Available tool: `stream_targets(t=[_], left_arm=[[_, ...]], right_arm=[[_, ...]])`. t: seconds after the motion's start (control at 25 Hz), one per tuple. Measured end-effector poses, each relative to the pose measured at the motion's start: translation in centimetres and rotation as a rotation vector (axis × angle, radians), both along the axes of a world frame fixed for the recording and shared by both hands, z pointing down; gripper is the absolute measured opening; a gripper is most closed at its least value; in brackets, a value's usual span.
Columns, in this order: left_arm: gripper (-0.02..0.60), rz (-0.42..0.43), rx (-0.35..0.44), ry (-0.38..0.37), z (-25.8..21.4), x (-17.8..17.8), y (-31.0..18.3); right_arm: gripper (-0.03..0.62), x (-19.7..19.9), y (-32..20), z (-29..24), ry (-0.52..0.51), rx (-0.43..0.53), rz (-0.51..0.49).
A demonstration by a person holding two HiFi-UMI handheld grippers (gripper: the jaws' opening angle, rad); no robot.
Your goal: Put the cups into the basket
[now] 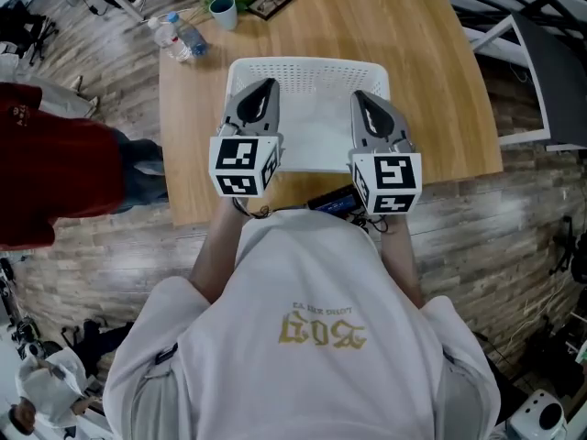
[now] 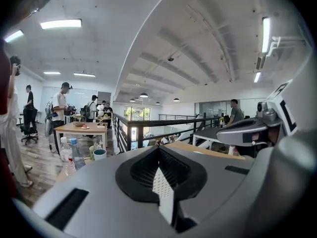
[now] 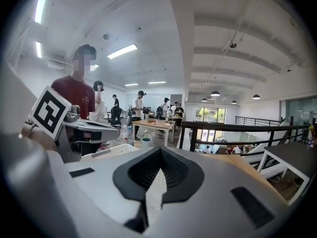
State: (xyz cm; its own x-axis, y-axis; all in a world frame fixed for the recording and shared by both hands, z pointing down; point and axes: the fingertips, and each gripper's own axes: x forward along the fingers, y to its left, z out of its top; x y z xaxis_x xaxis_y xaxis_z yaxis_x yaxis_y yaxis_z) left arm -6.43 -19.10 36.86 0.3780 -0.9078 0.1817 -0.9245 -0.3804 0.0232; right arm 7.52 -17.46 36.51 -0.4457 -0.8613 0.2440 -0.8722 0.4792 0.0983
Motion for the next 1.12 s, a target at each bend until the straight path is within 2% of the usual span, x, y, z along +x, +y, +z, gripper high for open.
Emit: stream_targets(t=[0.16,0.44,0.56,0.8,1.12], left_arm=[[0.008,0.013,0.026,0.046,-0.7,-0.5,0.7],[0.008,0.047,0.087,0.018,-1.4,0.0,1.4],[0.008,0.068,0.111,0.03,-1.9,0.3,1.6],[0.008,0.084,0.087,0.098,-1.9,0.4,1.3],[0.008,0.099,0.085,0.085,-1.7,0.5,1.2]], right_arm=[[0.011,-0.5,0.3,-0.1,-0.025,0.006,0.008],[0.009,-0.5,0.4,-0.4,-0.028,0.036,0.026],[0.009,-0.5,0.4,-0.6,-0.036,0.035,0.025],[0.009,-0.3,0.2,-0.8,-0.054,0.034,0.02],[0.009,-0.2,0.1,-0.8,-0.063,0.029,0.021]])
